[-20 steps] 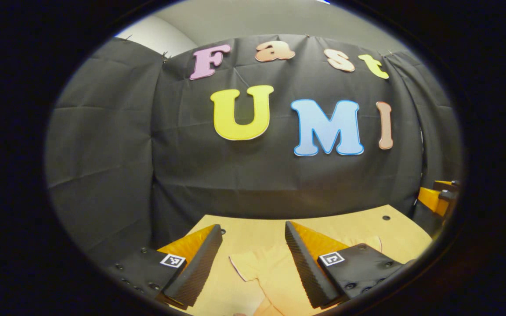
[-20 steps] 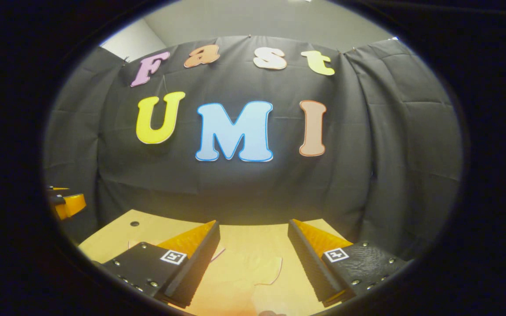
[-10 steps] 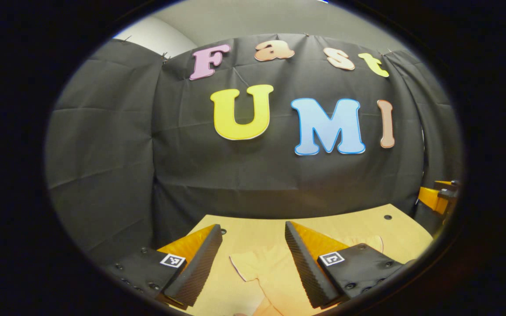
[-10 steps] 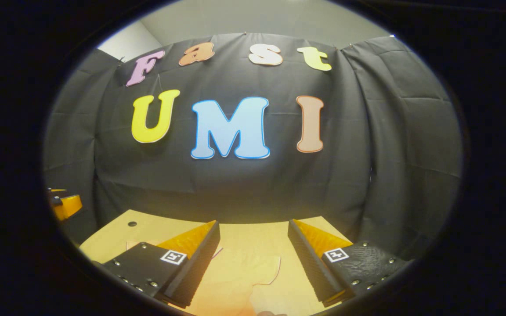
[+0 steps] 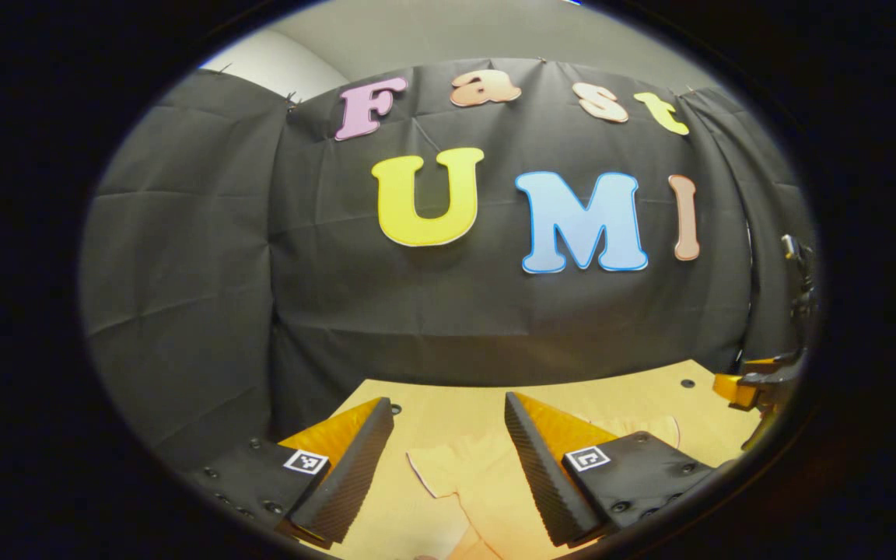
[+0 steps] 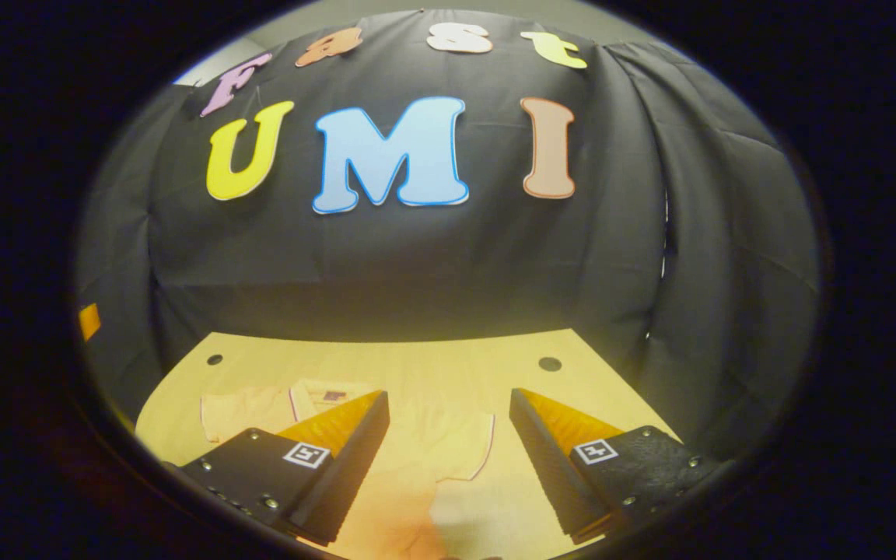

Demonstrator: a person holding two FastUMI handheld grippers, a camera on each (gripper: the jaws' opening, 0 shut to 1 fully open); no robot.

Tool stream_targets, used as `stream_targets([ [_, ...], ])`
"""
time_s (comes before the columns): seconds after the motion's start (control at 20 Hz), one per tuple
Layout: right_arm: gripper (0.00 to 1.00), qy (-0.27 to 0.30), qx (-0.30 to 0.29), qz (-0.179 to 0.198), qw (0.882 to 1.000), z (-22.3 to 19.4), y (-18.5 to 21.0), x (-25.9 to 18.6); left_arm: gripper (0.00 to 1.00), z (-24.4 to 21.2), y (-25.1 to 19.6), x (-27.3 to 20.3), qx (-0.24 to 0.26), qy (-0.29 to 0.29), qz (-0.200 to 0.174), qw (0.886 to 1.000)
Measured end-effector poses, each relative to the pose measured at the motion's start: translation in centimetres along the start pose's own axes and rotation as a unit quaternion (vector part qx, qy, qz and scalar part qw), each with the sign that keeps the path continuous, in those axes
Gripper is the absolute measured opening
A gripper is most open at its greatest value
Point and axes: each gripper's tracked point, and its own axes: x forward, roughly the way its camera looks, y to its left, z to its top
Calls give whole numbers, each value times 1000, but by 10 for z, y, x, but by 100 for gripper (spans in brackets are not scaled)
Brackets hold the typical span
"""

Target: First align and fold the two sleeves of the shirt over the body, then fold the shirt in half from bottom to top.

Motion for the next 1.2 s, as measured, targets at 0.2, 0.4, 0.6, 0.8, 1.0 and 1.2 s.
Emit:
stream_targets([
  [0.2,98,47,4,-4,999,-30,-12,38,94,-2,0,2,1,4,2,1000],
  [0.4,98,98,-1,-4,995,-64,-21,74,94,-7,3,6,-2,11,8,1000],
  [0.6,99,146,-3,-8,989,-100,-28,108,94,-14,9,9,-6,20,19,1000],
  [0.8,99,192,-3,-16,981,-134,-36,130,96,-19,11,11,-4,26,31,999],
  [1.0,99,223,-6,-23,974,-159,-42,141,94,-25,10,12,-2,33,35,999],
  [1.2,98,236,5,-14,972,-172,-41,143,94,-27,9,16,-1,38,41,998],
])
